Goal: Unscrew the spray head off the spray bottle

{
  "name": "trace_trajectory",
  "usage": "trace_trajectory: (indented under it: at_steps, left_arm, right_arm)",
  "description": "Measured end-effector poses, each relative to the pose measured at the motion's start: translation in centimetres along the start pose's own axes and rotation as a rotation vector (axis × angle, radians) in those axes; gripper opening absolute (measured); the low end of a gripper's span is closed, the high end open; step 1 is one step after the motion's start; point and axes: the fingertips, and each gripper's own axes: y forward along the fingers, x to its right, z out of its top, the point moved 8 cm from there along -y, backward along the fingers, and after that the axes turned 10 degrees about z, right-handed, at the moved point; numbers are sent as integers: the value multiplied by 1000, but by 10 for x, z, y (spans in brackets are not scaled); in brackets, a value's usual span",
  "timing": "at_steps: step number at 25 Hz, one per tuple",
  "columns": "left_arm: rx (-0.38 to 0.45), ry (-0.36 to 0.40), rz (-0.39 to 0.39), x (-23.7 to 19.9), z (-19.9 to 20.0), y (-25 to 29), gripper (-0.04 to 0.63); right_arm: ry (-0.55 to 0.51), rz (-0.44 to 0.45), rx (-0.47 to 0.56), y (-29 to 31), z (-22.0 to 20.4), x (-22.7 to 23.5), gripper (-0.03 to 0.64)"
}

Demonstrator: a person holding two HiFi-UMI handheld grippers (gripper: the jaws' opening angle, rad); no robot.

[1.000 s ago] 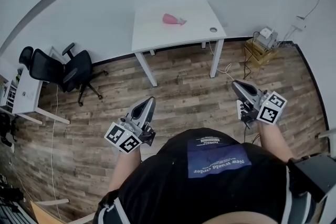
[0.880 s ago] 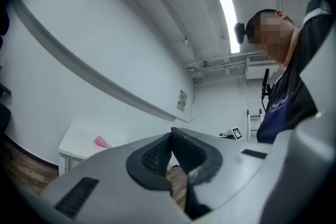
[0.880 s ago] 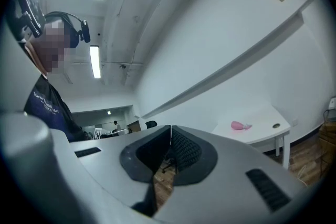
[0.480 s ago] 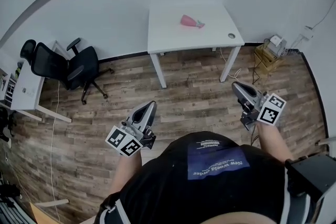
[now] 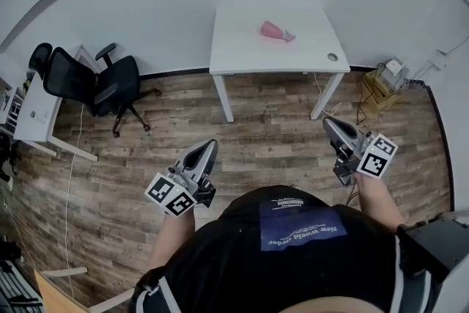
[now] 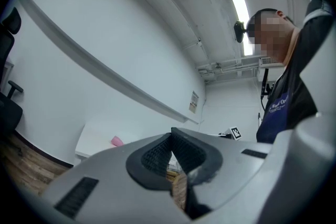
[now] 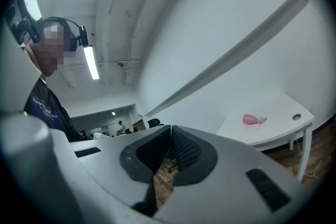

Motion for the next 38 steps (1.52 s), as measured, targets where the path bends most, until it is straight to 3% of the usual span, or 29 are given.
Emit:
trace_trajectory:
  at_steps: [13, 22, 30, 38]
  left_arm:
    - [-4, 31, 78, 72, -36, 147, 3]
    - [-51, 43, 79, 104, -56, 226, 2]
    - [-83, 34, 49, 99, -68, 264, 3]
    - [-82, -4, -24, 53, -65, 288, 3]
  right_arm:
    - [-9, 142, -23, -56, 63, 144, -3]
    - [31, 126, -32, -111, 75, 212, -3]
    - [46, 85, -23, -122, 75, 243, -3]
    - [4, 5, -34, -102, 81, 247, -3]
